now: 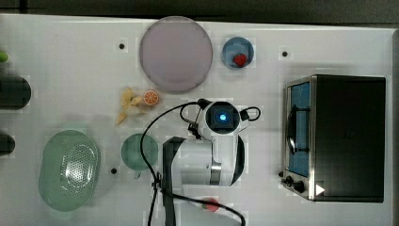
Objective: Pick ketchup from plate and place it on table.
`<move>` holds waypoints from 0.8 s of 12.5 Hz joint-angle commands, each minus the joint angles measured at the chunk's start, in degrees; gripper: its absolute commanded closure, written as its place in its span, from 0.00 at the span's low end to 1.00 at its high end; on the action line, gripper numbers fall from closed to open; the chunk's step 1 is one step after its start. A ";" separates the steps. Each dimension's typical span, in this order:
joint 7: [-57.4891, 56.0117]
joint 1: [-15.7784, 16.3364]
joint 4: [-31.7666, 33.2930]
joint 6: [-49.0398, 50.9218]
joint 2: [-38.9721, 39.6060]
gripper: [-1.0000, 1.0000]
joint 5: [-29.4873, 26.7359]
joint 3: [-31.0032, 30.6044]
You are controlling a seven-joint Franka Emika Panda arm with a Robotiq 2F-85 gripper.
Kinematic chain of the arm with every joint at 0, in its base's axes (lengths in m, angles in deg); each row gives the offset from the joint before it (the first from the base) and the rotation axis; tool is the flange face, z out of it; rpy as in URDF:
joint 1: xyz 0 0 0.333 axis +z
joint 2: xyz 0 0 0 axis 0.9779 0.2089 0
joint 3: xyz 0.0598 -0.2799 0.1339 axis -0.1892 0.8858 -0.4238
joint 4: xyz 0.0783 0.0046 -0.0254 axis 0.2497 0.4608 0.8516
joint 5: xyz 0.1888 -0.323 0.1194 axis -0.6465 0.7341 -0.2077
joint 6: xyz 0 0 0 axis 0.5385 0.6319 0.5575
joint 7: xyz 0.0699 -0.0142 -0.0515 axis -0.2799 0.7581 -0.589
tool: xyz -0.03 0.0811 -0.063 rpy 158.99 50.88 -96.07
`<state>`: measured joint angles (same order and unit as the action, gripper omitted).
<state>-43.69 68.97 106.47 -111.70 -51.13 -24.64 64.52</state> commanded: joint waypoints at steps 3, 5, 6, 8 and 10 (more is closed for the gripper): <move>-0.61 -0.16 -2.13 -2.47 -1.99 0.00 -0.74 0.08; 2.45 -0.16 -4.22 1.68 -7.03 0.00 -0.79 0.09; 5.27 -0.16 -5.84 5.20 -9.94 0.00 -0.79 0.08; 14.03 -0.14 -10.47 12.65 -15.21 0.00 -0.77 0.05; 21.69 -0.14 -15.82 20.54 -19.00 0.00 -0.72 0.12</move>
<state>-30.82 68.93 93.94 -91.61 -66.05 -25.60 64.64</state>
